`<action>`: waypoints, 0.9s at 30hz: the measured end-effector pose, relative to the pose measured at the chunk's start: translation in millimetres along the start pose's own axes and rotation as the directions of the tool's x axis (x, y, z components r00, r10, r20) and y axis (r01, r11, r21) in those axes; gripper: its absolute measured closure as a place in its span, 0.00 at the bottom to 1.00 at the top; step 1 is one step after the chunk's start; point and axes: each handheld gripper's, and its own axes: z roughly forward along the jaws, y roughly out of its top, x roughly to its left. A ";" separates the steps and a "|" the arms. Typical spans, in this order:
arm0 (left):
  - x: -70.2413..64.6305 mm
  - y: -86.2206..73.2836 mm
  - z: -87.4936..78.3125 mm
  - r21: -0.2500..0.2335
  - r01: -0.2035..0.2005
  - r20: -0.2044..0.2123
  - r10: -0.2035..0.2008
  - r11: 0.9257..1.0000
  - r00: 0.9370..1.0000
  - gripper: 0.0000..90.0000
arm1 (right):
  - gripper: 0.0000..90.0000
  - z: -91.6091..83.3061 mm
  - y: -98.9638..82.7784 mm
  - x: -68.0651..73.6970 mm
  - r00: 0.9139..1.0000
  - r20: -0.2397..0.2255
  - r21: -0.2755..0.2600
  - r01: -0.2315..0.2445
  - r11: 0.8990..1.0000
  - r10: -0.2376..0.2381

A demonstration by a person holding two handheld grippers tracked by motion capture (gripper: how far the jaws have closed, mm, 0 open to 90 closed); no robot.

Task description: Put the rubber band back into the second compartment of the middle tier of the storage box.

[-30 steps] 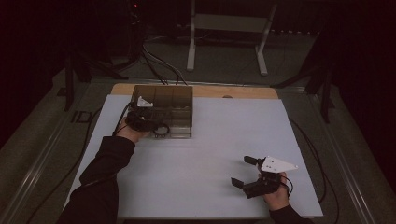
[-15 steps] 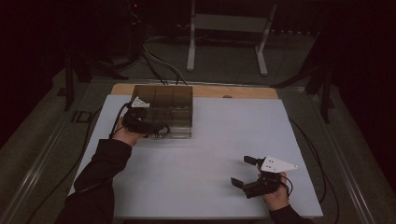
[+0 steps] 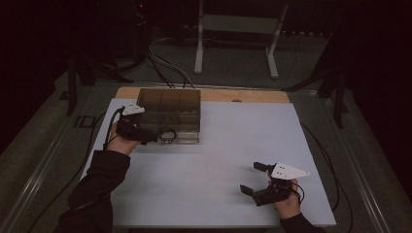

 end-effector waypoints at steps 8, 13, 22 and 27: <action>4.6 -9.9 -17.2 -0.050 0.016 -0.001 -0.016 0.999 1.000 0.00 | 0.00 1.4 -0.1 -0.3 1.000 -0.004 0.006 -0.007 1.000 0.007; 3.0 -20.9 -25.7 -0.039 0.005 -0.008 -0.006 0.999 1.000 0.00 | 0.00 2.3 0.7 0.5 1.000 -0.006 0.004 -0.001 1.000 0.001; -1.1 -38.7 -34.1 -0.039 0.020 0.007 -0.019 0.999 1.000 0.00 | 0.00 2.9 0.6 -0.2 1.000 -0.009 0.001 -0.008 1.000 0.008; -3.2 -47.4 -34.6 -0.033 0.021 0.009 -0.021 0.999 1.000 0.00 | 0.00 3.1 0.6 -0.4 1.000 -0.009 0.001 -0.009 1.000 0.009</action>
